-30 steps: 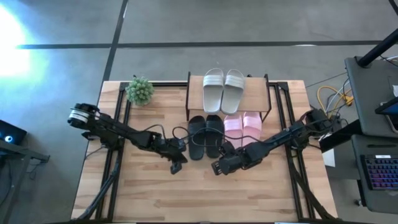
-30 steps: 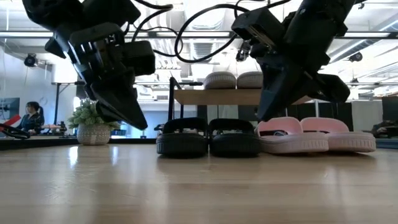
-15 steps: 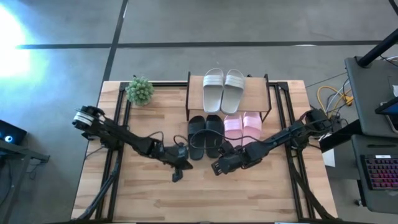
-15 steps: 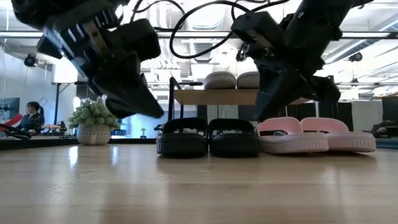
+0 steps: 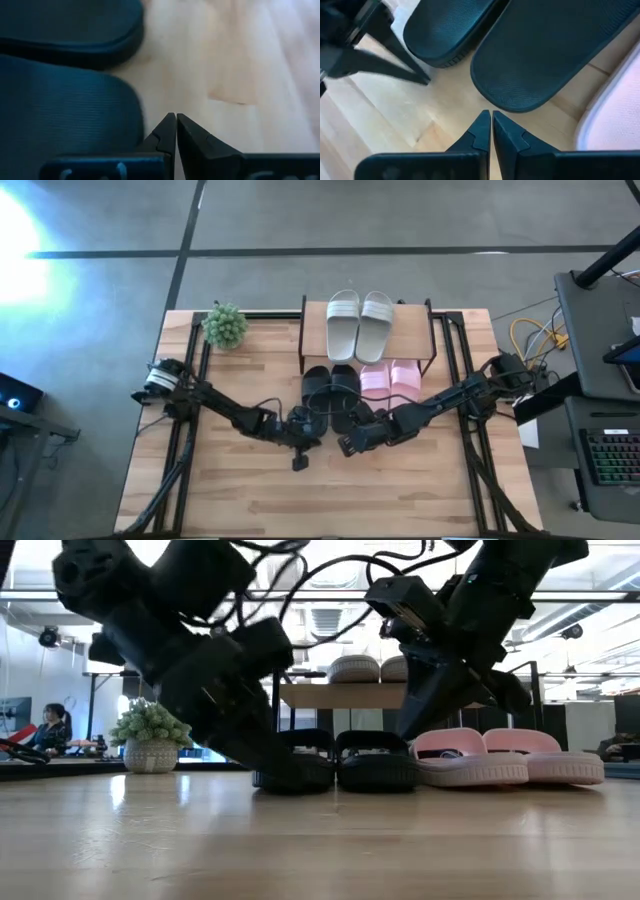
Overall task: Pick and place slides into the shelf
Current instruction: Adjust the left black slipper under the shelf, then adjust the right black slipper under the shelf
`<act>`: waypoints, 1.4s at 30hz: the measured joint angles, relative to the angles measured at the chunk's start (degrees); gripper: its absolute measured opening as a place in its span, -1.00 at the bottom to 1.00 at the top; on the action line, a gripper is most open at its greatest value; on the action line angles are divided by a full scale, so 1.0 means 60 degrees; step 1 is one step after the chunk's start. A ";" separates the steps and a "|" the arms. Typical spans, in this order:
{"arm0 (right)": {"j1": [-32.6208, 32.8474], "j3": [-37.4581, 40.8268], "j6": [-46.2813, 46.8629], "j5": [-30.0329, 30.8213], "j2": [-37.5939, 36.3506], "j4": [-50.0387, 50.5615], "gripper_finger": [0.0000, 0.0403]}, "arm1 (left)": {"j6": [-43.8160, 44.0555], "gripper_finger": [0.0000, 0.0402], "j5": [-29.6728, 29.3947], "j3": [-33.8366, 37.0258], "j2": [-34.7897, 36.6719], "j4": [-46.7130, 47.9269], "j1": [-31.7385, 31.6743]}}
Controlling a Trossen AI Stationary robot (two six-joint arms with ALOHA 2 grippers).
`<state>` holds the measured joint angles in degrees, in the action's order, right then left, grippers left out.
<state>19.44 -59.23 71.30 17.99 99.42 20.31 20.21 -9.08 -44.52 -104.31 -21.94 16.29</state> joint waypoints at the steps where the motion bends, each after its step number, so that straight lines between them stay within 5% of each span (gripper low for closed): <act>1: 0.0000 0.0023 0.0001 0.0002 0.0000 0.0003 -0.95 | 0.0000 -1.00 -0.0013 -0.0015 -0.0049 0.0009 -0.0085; 17: -0.0109 0.0180 0.0078 -0.0002 0.0000 -0.0003 -0.95 | -0.1706 -1.00 -0.0293 -0.0055 0.0204 0.0774 -0.1903; 26: -0.0139 0.0154 -0.0220 -0.0994 0.0000 -0.1767 -0.95 | -0.1694 -1.00 0.0120 -0.0038 0.1283 0.1416 -0.1379; 42: -0.0433 0.0143 -0.0615 -0.0952 0.1379 -0.2668 -0.95 | -0.1418 -1.00 -0.0451 0.0089 0.2385 0.3286 -0.0868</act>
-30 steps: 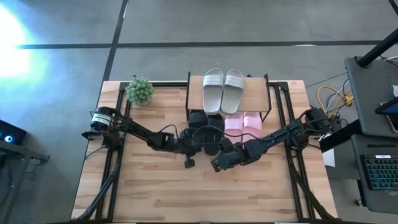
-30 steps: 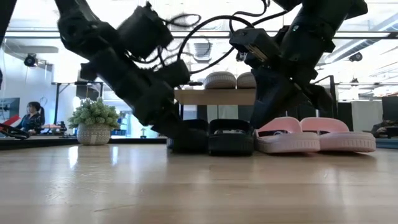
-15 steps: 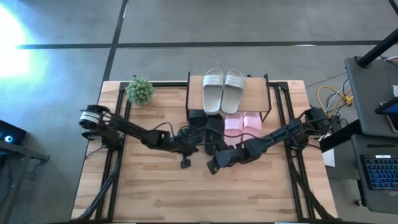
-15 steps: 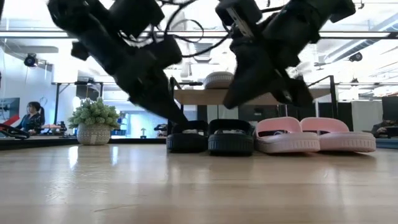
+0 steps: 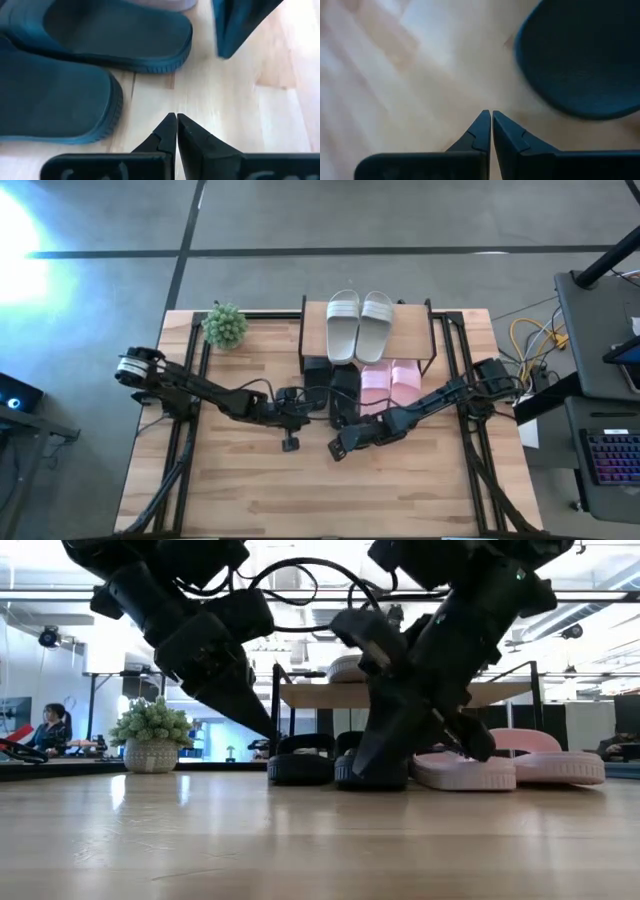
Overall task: Pick and place slides into the shelf
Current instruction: Adjust the right black slipper under the shelf, then adjust the left pink slipper under the shelf
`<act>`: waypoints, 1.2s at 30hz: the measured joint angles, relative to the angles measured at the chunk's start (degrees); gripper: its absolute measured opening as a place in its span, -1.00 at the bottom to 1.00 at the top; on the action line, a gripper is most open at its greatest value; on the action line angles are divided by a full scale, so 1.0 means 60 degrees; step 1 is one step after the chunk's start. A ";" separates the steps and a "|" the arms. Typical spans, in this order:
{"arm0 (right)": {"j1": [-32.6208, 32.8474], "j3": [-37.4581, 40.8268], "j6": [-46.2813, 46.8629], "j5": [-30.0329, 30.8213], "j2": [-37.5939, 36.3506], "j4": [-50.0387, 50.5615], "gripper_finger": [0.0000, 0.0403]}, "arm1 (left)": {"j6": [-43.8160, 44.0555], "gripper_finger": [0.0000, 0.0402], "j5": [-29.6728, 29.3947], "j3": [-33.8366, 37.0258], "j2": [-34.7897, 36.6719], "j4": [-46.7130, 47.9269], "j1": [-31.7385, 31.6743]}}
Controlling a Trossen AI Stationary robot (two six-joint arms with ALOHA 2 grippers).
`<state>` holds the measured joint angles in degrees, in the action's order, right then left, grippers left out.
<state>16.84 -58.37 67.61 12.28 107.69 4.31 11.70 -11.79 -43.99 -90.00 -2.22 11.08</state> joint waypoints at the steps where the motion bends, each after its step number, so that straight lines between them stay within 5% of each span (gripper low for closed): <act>1: 0.0000 0.0000 -0.0006 0.0246 0.0009 0.0050 -0.95 | 0.0002 -1.00 -0.0068 0.0028 0.0007 -0.0043 0.0030; 8: -0.0332 0.0004 -0.0139 0.1696 -0.0086 0.0993 -0.95 | 0.0010 -1.00 -0.0132 0.0099 0.0033 0.0026 0.0190; 19: -0.1466 -0.0001 -0.1111 0.1430 -0.0166 0.0971 -0.95 | 0.0024 -1.00 -0.0227 0.0240 0.0033 0.0016 0.0216; 26: -0.0889 -0.0015 -0.1041 0.0936 -0.1451 0.1183 -0.95 | 0.0024 -1.00 -0.0565 0.0354 0.0033 0.0015 0.0216; 33: 0.0156 0.0363 0.1423 0.0868 -0.2828 0.4034 -0.95 | 0.0249 -1.00 -0.0599 0.0361 0.0033 -0.0073 0.0186; 36: 0.0523 0.0770 0.2433 0.0321 -0.3039 0.3867 -0.95 | 0.0245 -1.00 -0.0620 0.0365 0.0033 -0.0089 0.0117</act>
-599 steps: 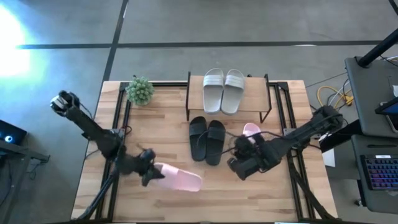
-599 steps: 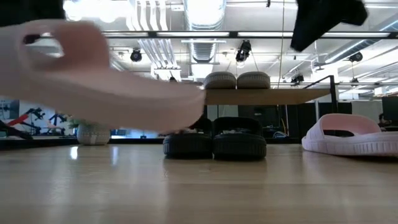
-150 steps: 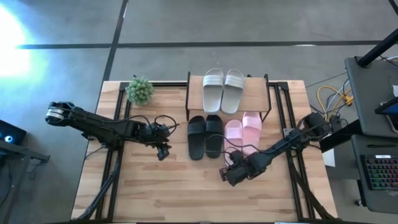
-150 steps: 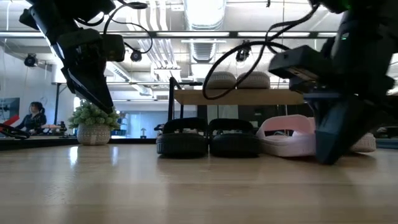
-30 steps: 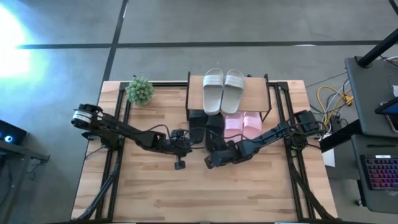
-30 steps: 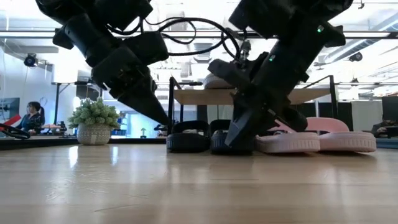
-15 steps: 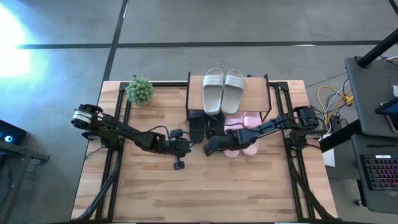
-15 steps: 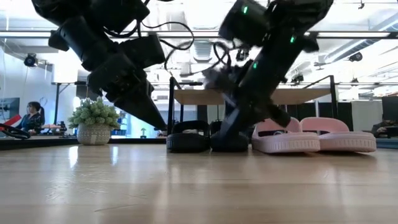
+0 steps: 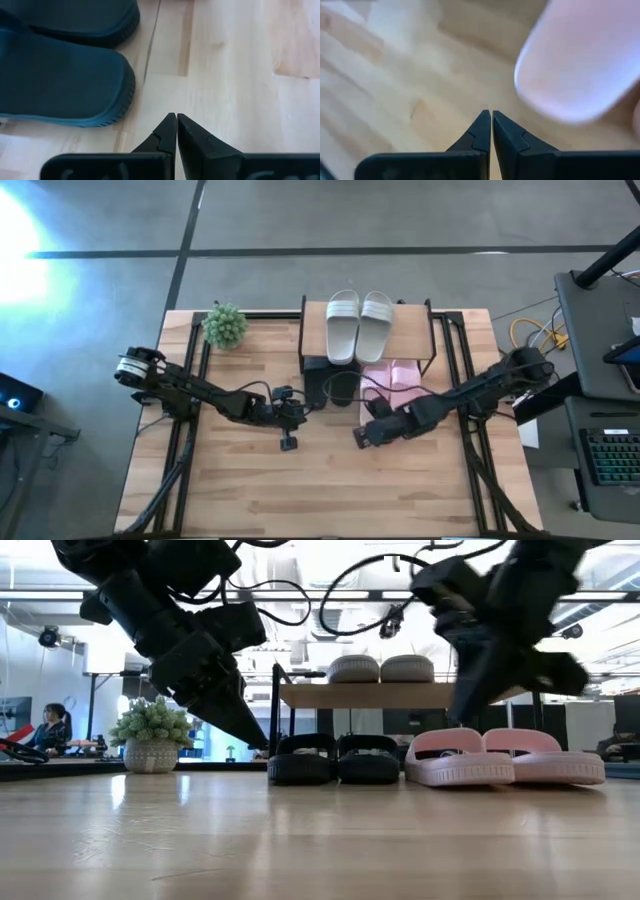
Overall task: Pick and place slides into the shelf
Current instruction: Adjust the left pink slipper under the shelf
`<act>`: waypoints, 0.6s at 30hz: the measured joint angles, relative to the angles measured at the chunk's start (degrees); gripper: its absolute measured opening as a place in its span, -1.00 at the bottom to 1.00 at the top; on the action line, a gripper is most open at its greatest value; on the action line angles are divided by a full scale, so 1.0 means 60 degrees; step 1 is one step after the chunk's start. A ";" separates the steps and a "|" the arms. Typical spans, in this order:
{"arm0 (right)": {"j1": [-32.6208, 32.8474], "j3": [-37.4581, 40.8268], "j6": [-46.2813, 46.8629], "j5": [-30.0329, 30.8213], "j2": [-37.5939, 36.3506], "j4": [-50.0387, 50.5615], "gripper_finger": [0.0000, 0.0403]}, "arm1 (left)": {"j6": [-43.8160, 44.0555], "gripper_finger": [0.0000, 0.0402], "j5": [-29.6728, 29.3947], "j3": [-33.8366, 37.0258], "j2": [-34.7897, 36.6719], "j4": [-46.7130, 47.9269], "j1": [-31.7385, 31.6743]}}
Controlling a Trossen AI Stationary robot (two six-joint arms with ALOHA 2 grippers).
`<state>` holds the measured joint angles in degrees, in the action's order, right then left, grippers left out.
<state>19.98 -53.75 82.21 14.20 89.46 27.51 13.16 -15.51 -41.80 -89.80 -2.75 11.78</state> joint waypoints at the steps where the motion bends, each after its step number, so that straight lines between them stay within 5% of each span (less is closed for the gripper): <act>1: 0.0147 0.0112 0.0296 -0.0146 -0.0012 -0.0103 -0.95 | -0.0003 -1.00 0.0000 0.0000 -0.0001 -0.0002 -0.0017; 9: 0.0808 0.0528 0.1766 -0.0126 0.0461 -0.0252 -0.95 | -0.0004 -1.00 0.0000 0.0012 -0.0004 0.0034 -0.0055; 18: -0.0292 0.1117 0.1594 0.0640 0.0968 -0.0261 -0.95 | 0.0001 -1.00 0.0004 0.0051 -0.0004 0.0036 -0.0079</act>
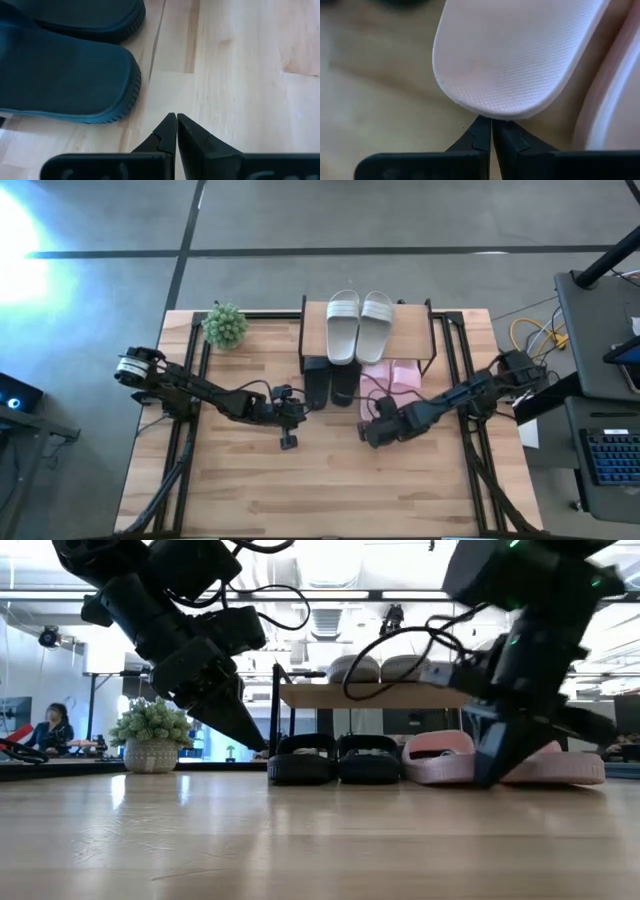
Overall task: Pick and place slides into the shelf
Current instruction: Adjust the left pink slipper under the shelf, then adjust the right pink slipper under the shelf
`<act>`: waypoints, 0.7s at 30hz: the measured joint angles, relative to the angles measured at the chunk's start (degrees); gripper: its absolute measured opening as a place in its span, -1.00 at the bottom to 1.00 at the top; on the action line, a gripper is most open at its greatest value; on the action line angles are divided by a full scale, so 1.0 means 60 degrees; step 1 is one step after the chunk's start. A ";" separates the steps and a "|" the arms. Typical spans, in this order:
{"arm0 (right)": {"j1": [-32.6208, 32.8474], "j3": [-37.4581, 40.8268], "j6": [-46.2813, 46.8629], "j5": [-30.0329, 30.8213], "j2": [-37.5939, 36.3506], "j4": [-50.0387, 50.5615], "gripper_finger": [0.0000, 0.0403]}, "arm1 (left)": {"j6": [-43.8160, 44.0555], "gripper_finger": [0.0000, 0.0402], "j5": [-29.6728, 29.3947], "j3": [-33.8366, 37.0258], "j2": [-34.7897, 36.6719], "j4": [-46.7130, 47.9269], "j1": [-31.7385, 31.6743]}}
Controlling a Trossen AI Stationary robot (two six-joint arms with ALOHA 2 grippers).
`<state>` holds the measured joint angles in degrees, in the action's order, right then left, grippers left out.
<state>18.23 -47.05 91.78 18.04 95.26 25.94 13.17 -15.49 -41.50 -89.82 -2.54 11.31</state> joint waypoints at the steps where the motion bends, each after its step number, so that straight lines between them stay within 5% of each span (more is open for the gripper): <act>1: -0.0196 0.0035 -0.0144 0.0132 -0.0015 0.0007 -0.95 | 0.0000 -1.00 0.0000 0.0000 0.0000 0.0001 0.0000; 12: -0.1553 -0.0279 -0.2528 -0.0245 -0.0080 -0.0128 -0.95 | 0.0009 -1.00 0.0004 0.0101 -0.0001 0.0009 0.0000; 17: -0.0769 -0.0543 -0.2758 -0.1274 -0.0401 -0.0179 -0.95 | 0.0015 -1.00 0.0006 0.0109 -0.0004 0.0009 0.0000; 21: 0.0193 -0.0468 -0.1293 -0.1360 -0.0839 0.0212 -0.95 | 0.0010 -1.00 0.0007 0.0109 -0.0004 0.0001 0.0000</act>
<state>19.38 -49.85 84.02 9.88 90.23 27.22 13.23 -15.44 -40.84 -89.84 -2.53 11.31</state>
